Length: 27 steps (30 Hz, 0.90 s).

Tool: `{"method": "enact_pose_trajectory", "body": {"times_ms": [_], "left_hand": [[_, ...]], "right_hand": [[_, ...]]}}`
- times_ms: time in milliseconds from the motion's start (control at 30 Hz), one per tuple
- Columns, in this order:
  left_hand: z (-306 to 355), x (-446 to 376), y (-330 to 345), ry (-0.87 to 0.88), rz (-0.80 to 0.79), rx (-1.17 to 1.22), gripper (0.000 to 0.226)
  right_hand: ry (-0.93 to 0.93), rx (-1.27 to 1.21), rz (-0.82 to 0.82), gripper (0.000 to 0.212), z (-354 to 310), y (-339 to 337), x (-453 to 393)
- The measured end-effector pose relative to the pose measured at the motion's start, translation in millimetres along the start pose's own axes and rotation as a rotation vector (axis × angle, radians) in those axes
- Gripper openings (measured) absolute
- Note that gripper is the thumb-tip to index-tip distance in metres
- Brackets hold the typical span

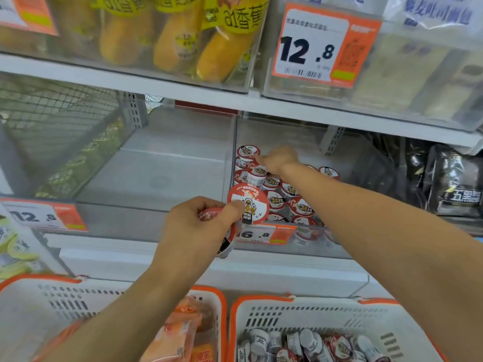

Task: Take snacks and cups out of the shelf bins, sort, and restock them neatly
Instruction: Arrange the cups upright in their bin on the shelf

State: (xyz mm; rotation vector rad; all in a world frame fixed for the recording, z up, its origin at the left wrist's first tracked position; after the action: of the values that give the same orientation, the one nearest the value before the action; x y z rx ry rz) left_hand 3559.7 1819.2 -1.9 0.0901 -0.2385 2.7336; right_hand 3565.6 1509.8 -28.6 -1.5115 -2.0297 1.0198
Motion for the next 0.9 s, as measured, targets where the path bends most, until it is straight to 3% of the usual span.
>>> {"method": "enact_pose_trajectory", "body": {"times_ms": [167, 267, 333, 400, 467, 533, 633, 700, 767, 900], "left_hand": [[1.9, -0.7, 9.3, 0.001, -0.026, 0.002, 0.027], [2.7, -5.7, 7.4, 0.002, -0.019, 0.013, 0.028], [2.3, -8.0, 6.7, -0.003, -0.030, 0.028, 0.029], [2.2, -9.0, 6.2, 0.011, -0.045, 0.021, 0.033], [5.9, -9.4, 6.9, 0.041, -0.057, 0.002, 0.038], [12.2, -8.9, 12.0, 0.069, -0.079, 0.002, 0.044], [20.8, -4.3, 22.4, 0.115, -0.098, 0.017, 0.053], [19.8, -4.9, 26.1, 0.116, -0.083, 0.010, 0.038], [18.5, -5.4, 25.1, 0.087, -0.067, -0.011, 0.019], [31.9, -9.6, 18.8, 0.221, 0.005, -0.115, 0.023]], "right_hand": [[0.211, -0.313, -0.113, 0.050, 3.0, 15.7, 11.4], [-0.004, -0.114, -0.017, 0.033, -9.4, -8.7, 22.5], [-0.192, -0.156, 0.018, 0.030, -25.2, -37.0, 39.4], [-0.200, -0.367, -0.248, 0.030, -32.6, -54.3, 73.3], [-0.136, -0.485, -0.707, 0.039, -32.6, -62.0, 124.4], [-0.142, -0.527, -0.938, 0.040, -24.4, -71.3, 158.4], [-0.066, -0.678, -0.878, 0.039, -11.3, -75.3, 154.8], [0.088, -0.737, -0.751, 0.040, 1.6, -69.8, 133.9], [0.203, -0.680, -0.602, 0.032, 18.3, -57.4, 108.0], [0.280, -0.566, -0.489, 0.027, 31.5, -18.2, 88.3]]}}
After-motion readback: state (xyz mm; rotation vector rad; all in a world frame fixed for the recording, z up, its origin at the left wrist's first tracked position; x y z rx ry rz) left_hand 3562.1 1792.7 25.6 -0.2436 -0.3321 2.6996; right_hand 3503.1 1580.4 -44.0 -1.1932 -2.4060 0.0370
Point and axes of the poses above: each hand's wrist, its own x-axis away from the middle knuckle, its own y-axis out of the palm, z = x × y, the point moved 8 cm from there along -x, towards the middle knuckle, and after that the axes turned 14 degrees about z, right-handed, at the moved point
